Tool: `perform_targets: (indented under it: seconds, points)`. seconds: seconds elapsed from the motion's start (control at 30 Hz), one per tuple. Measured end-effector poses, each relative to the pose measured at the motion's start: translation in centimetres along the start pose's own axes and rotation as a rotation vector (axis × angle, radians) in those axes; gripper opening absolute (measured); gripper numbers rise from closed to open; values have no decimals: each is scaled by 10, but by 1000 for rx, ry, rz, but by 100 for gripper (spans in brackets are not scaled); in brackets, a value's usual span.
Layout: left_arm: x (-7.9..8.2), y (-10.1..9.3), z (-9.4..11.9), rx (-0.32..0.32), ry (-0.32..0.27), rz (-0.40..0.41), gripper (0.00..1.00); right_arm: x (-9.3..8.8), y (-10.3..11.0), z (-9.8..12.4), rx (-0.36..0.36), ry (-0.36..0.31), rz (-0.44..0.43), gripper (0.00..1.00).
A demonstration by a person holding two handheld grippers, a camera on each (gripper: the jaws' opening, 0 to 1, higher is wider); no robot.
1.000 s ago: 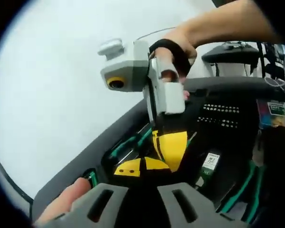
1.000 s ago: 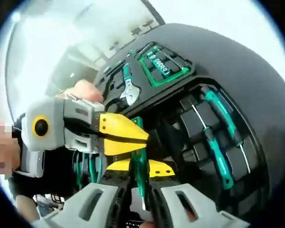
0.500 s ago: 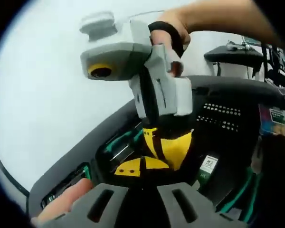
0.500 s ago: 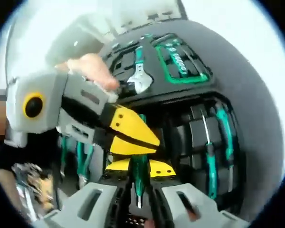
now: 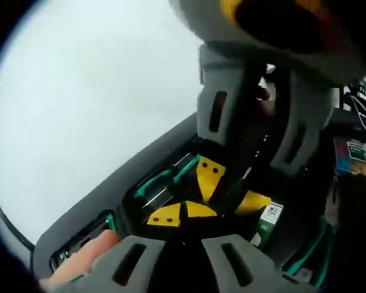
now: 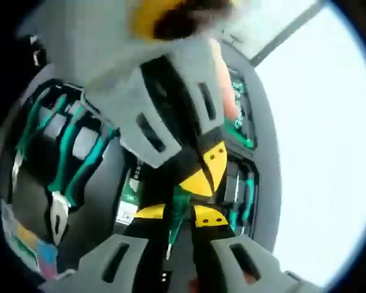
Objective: Pick up the tools and put them into their designated positions in the toolbox.
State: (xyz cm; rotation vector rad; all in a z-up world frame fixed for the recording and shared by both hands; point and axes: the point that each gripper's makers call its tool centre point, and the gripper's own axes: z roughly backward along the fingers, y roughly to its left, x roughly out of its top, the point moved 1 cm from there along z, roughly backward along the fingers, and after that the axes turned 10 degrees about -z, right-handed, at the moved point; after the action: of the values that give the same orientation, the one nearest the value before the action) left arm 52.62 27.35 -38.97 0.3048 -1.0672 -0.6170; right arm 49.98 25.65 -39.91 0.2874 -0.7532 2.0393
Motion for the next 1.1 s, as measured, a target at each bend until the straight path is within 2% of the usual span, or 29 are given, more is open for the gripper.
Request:
perform_targets:
  seconds: [0.07, 0.13, 0.17, 0.33, 0.4, 0.43, 0.47, 0.5, 0.53, 0.57, 0.63, 0.7, 0.73, 0.8, 0.83, 1.0, 1.03, 1.1]
  points:
    - [0, 0, 0, 0, -1, 13, 2, 5, 7, 1, 14, -2, -86, 13]
    - [-1, 2, -1, 2, -4, 25, 2, 8, 3, 0, -2, -9, -80, 11]
    - [-2, 3, -1, 0, -8, 32, 2, 8, -1, 1, -19, -6, -31, 10]
    - [-3, 5, -2, -9, -19, 57, 2, 9, -2, 0, 10, 3, -55, 9]
    - [-3, 6, -1, -1, -24, 45, 2, 9, -3, 0, 51, 5, -103, 9]
    - [-3, 6, 0, -5, -29, 72, 2, 9, -3, -1, 67, 2, -119, 8]
    - [4, 7, 1, -13, -78, 107, 2, 9, -3, 0, 87, -3, -165, 8]
    - [7, 10, 5, -6, -95, 148, 2, 8, -4, -1, 108, -7, -198, 8]
    - [5, 18, 7, -3, -95, 143, 2, 7, -4, -1, 130, -17, -226, 8]
    - [6, 19, 7, -1, -95, 139, 3, 8, -3, -1, 155, -35, -235, 8]
    - [9, 13, 4, 1, -87, 128, 2, 6, -3, -2, 212, -45, -306, 8]
    - [1, 9, -1, 7, -41, 112, 2, 6, -3, -3, 271, -62, -362, 8]
    - [1, 7, -4, 1, -35, 116, 2, 5, -3, -4, 307, -69, -392, 8]
    - [-3, 3, -7, -23, -18, 170, 2, 4, -3, -5, 341, -76, -418, 8]
    - [0, 7, -6, -9, -38, 157, 2, 4, -3, -5, 341, -77, -415, 9]
    - [-1, 4, -7, 15, -31, 205, 2, 5, 2, -5, 332, -80, -401, 9]
    - [1, 2, -8, 14, -47, 194, 1, 4, 1, -5, 329, -73, -405, 9]
    - [2, 1, -9, 35, -31, 169, 0, 3, 2, -6, 318, -66, -423, 9]
